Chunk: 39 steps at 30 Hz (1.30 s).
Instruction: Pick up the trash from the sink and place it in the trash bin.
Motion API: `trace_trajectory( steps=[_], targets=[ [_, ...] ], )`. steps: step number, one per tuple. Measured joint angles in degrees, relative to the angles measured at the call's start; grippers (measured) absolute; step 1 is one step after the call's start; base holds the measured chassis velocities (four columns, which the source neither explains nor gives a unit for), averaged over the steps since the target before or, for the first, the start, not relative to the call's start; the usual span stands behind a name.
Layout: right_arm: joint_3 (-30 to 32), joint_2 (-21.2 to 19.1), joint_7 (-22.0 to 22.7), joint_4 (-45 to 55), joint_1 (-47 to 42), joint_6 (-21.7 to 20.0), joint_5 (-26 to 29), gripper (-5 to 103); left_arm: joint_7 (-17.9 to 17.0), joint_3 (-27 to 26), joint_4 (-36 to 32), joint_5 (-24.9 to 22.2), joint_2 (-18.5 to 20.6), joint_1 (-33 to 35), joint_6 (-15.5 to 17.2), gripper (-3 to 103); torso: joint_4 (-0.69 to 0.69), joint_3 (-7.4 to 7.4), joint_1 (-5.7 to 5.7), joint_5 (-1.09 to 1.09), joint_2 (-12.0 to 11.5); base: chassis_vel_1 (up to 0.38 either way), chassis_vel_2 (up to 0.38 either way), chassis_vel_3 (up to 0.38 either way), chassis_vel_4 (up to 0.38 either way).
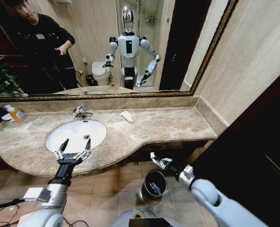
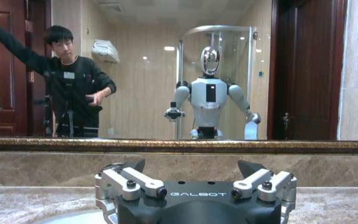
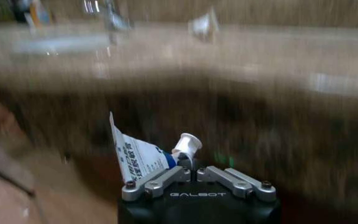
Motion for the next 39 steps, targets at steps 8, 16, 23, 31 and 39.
trace_trajectory(
  steps=[8, 16, 23, 31, 39],
  targets=[
    [-0.47, 6.99, -2.06, -14.95, 2.29, 5.12, -5.38, 1, 0.00, 0.00, 0.00, 0.00, 0.00, 0.00, 0.00, 100, 0.00, 0.00, 0.00, -0.03, 0.00, 0.000, 0.000, 0.000, 0.000],
    [0.07, 13.98, -0.54, -26.60, 5.30, 5.67, -6.63, 1, 0.00, 0.00, 0.00, 0.00, 0.00, 0.00, 0.00, 100, 0.00, 0.00, 0.00, -0.01, 0.00, 0.000, 0.000, 0.000, 0.000],
    [0.25, 18.04, 0.33, -32.87, 9.35, -0.03, -8.18, 1, 0.00, 0.00, 0.00, 0.00, 0.01, 0.00, 0.00, 100, 0.00, 0.00, 0.00, -0.01, 0.00, 0.000, 0.000, 0.000, 0.000],
    [0.31, 19.86, -0.24, -35.82, 11.76, -5.38, -8.23, 1, 0.00, 0.00, 0.00, 0.00, 0.00, 0.00, 0.00, 100, 0.00, 0.00, 0.00, -0.02, 0.00, 0.000, 0.000, 0.000, 0.000],
    [0.01, 20.00, 0.58, -35.02, 11.45, -8.51, -7.16, 1, 0.00, 0.00, 0.00, 0.00, 0.00, 0.00, 0.00, 100, 0.00, 0.00, 0.00, -0.01, 0.00, 0.000, 0.000, 0.000, 0.000]
  ],
)
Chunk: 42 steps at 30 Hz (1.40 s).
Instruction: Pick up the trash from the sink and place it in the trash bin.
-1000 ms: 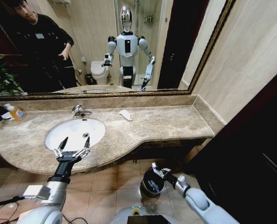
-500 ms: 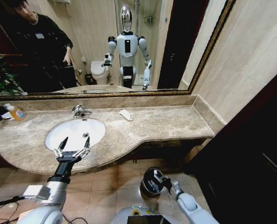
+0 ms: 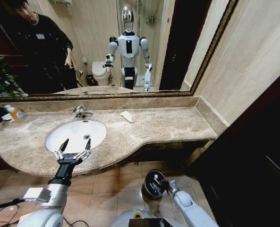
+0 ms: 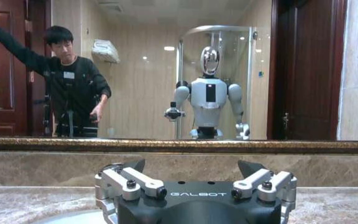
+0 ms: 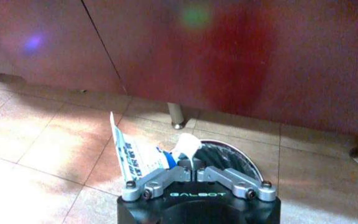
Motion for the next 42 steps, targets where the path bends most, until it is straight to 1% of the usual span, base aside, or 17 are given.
trace_trajectory(
  steps=[6, 9, 10, 13, 14, 15, 16, 18, 20, 23, 24, 27, 28, 31, 32, 34, 42],
  targets=[
    [-0.01, -0.25, 0.51, -0.05, -0.06, 0.64, -0.09, 0, 0.00, 0.00, 0.00, 0.00, 0.00, 0.00, 0.00, 100, 0.00, 0.00, 0.00, 0.00, 0.00, 0.000, 0.000, 0.000, 0.000],
    [-0.02, -0.34, 0.76, -0.05, -0.07, 1.42, -0.08, 16, 0.00, 0.00, 0.00, 0.00, 0.00, 0.00, 0.00, 100, 0.00, 0.00, 0.00, 0.00, 0.00, 0.000, 0.000, 0.000, 0.000],
    [-0.02, -0.34, 0.76, -0.05, -0.07, 1.42, -0.08, 16, 0.00, 0.00, 0.00, 0.00, 0.00, 0.00, 0.00, 100, 0.00, 0.00, 0.00, 0.00, 0.00, 0.000, 0.000, 0.000, 0.000],
    [-0.05, -0.40, 0.80, -0.04, -0.03, 1.97, -0.08, 32, 0.00, 0.00, 0.00, 0.00, 0.00, 0.00, 0.00, 100, 0.00, 0.00, 0.00, 0.00, 0.00, 0.000, 0.000, 0.000, 0.000],
    [-0.06, -0.41, 0.80, -0.04, -0.01, 2.02, -0.08, 32, 0.00, 0.00, 0.00, 0.00, 0.00, 0.00, 0.00, 100, 0.00, 0.00, 0.00, 0.00, 0.00, 0.000, 0.000, 0.000, 0.000],
    [-0.06, -0.44, 0.81, -0.05, 0.00, 2.09, -0.08, 38, 0.00, 0.00, 0.00, 0.00, 0.00, 0.00, 0.00, 100, 0.00, 0.00, 0.00, 0.00, 0.00, 0.000, 0.000, 0.000, 0.000],
    [-0.06, -0.44, 0.81, -0.05, 0.00, 2.09, -0.08, 38, 0.00, 0.00, 0.00, 0.00, 0.00, 0.00, 0.00, 100, 0.00, 0.00, 0.00, 0.00, 0.00, 0.000, 0.000, 0.000, 0.000],
    [-0.06, -0.57, 0.83, -0.06, -0.02, 2.34, -0.15, 48, 0.00, 0.00, 0.00, 0.00, 0.00, 0.00, 0.00, 100, 0.00, 0.00, 0.00, 0.00, 0.00, 0.000, 0.000, 0.000, 0.000],
    [-0.06, -0.59, 0.83, -0.07, -0.03, 2.38, -0.17, 48, 0.00, 0.00, 0.00, 0.00, 0.00, 0.00, 0.00, 100, 0.00, 0.00, 0.00, 0.00, 0.00, 0.000, 0.000, 0.000, 0.000],
    [-0.06, -0.66, 0.85, -0.02, -0.10, 2.56, -0.27, 65, 0.00, 0.00, 0.00, 0.00, 0.00, 0.00, 0.00, 100, 0.00, 0.00, 0.00, 0.00, 0.00, 0.000, 0.000, 0.000, 0.000],
    [-0.06, -0.66, 0.85, -0.02, -0.10, 2.56, -0.27, 65, 0.00, 0.00, 0.00, 0.00, 0.00, 0.00, 0.00, 100, 0.00, 0.00, 0.00, 0.00, 0.00, 0.000, 0.000, 0.000, 0.000],
    [-0.06, -0.66, 0.87, 0.11, -0.23, 2.63, -0.28, 81, 0.00, 0.00, 0.00, 0.00, 0.00, 0.00, 0.00, 100, 0.00, 0.00, 0.00, 0.00, 0.00, 0.000, 0.000, 0.000, 0.000],
    [-0.06, -0.66, 0.87, 0.11, -0.23, 2.63, -0.28, 81, 0.00, 0.00, 0.00, 0.00, 0.00, 0.00, 0.00, 100, 0.00, 0.00, 0.00, 0.00, 0.00, 0.000, 0.000, 0.000, 0.000],
    [-0.04, -0.58, 0.91, 0.28, -0.35, 2.67, -0.28, 96, 0.00, 0.00, 0.00, 0.00, 0.00, 0.00, 0.00, 100, 0.00, 0.00, 0.00, 0.00, 0.00, 0.000, 0.000, 0.000, 0.000],
    [-0.04, -0.58, 0.91, 0.28, -0.35, 2.67, -0.28, 96, 0.00, 0.00, 0.00, 0.00, 0.00, 0.00, 0.00, 100, 0.00, 0.00, 0.00, 0.00, 0.00, 0.000, 0.000, 0.000, 0.000],
    [0.07, -0.47, 0.99, 0.33, -0.41, 2.79, -0.30, 100, 0.00, 0.00, 0.00, 0.00, 0.00, 0.00, 0.00, 100, 0.00, 0.00, 0.00, 0.00, 0.00, 0.000, 0.000, 0.000, 0.000],
    [0.24, -0.42, 1.30, 0.56, -0.78, 2.95, -0.23, 100, 0.00, 0.00, 0.00, 0.00, 0.00, 0.00, 0.00, 100, 0.00, 0.00, 0.00, 0.00, 0.00, 0.000, 0.000, 0.000, 0.000]
  ],
)
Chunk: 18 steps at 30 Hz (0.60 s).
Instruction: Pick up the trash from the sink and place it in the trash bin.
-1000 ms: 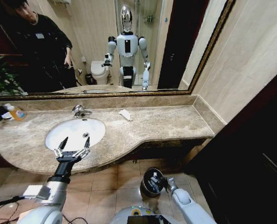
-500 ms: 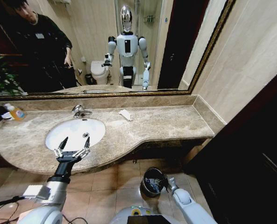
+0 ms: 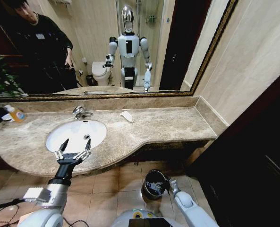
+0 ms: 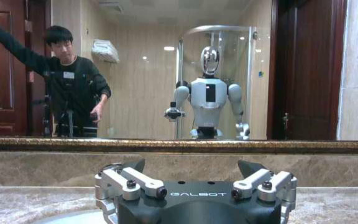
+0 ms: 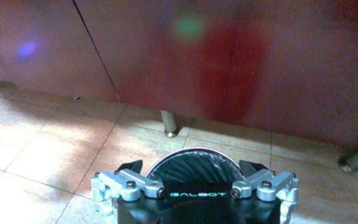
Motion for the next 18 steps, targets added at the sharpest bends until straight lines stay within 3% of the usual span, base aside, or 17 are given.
trace_trajectory(
  steps=[7, 14, 18],
  targets=[
    [1.07, -0.53, 0.71, 4.65, -2.80, 0.63, 2.00, 100, 0.00, 0.00, 0.00, 0.00, 0.00, 0.00, 0.00, 100, 0.01, 0.00, 0.00, 0.00, 0.00, 0.000, 0.000, 0.000, 0.000],
    [2.40, -3.50, 2.80, 16.87, -9.81, 0.96, 4.75, 100, 0.00, 0.00, 0.00, 0.00, 0.00, 0.00, 0.00, 100, 0.00, 0.00, 0.00, 0.01, 0.00, 0.000, 0.000, 0.000, 0.000],
    [3.64, -5.65, 4.34, 28.62, -14.99, 0.57, 6.88, 100, 0.00, 0.00, 0.00, 0.00, 0.00, 0.00, 0.00, 100, 0.00, 0.00, 0.00, 0.00, 0.00, 0.000, 0.000, 0.000, 0.000]
  ],
)
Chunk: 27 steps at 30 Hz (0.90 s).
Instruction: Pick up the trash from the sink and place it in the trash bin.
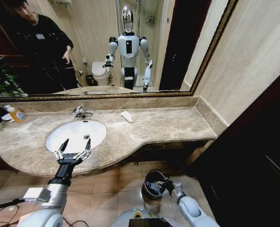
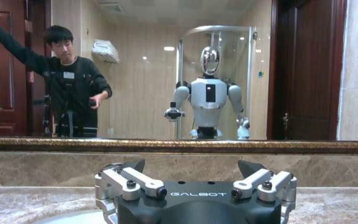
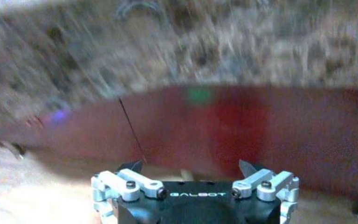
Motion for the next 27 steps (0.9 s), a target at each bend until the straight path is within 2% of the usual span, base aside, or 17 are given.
trace_trajectory(
  steps=[1, 5, 8, 13, 17, 23, 27],
  targets=[
    [0.40, -0.62, 0.26, 3.72, -1.58, -0.28, 0.16, 100, 0.00, 0.00, 0.00, 0.00, 0.00, 0.00, 0.00, 100, 0.00, 0.00, 0.00, 0.00, 0.00, 0.000, 0.000, 0.000, 0.000],
    [0.83, -1.24, 0.38, 7.93, -3.45, -0.35, 0.14, 100, 0.00, 0.00, -0.01, 0.00, 0.00, 0.00, 0.00, 100, 0.00, 0.00, 0.00, 0.00, 0.00, 0.000, 0.000, 0.000, 0.000],
    [1.88, -2.02, 0.47, 17.16, -7.23, -0.42, 0.19, 100, 0.00, 0.00, 0.00, 0.00, 0.00, 0.00, 0.00, 100, -0.01, 0.00, 0.00, -0.01, 0.00, 0.000, 0.000, 0.000, 0.000],
    [1.93, -2.12, 2.66, 23.22, -7.00, -1.92, 0.15, 100, 0.00, 0.00, 0.00, 0.00, 0.00, 0.00, 0.00, 100, -0.01, 0.00, 0.00, -0.01, 0.00, 0.000, 0.000, 0.000, 0.000],
    [0.43, -2.80, 6.09, 25.63, 0.60, -5.57, 2.35, 100, 0.00, 0.00, 0.00, 0.00, 0.00, 0.00, 0.00, 100, 0.00, 0.00, 0.00, 0.01, 0.00, 0.000, 0.000, 0.000, 0.000],
    [-1.34, -3.65, 6.09, 21.46, 9.75, -7.38, 5.34, 100, 0.00, 0.00, 0.00, 0.00, 0.00, 0.00, 0.00, 100, 0.00, 0.01, 0.00, 0.01, 0.00, 0.000, 0.000, 0.000, 0.000],
    [-3.22, -3.92, 3.35, 16.22, 18.56, -6.52, 7.24, 100, 0.01, 0.01, 0.00, 0.00, 0.00, 0.00, 0.00, 100, 0.00, 0.01, 0.01, 0.00, 0.00, 0.000, 0.000, 0.000, 0.000]
  ],
)
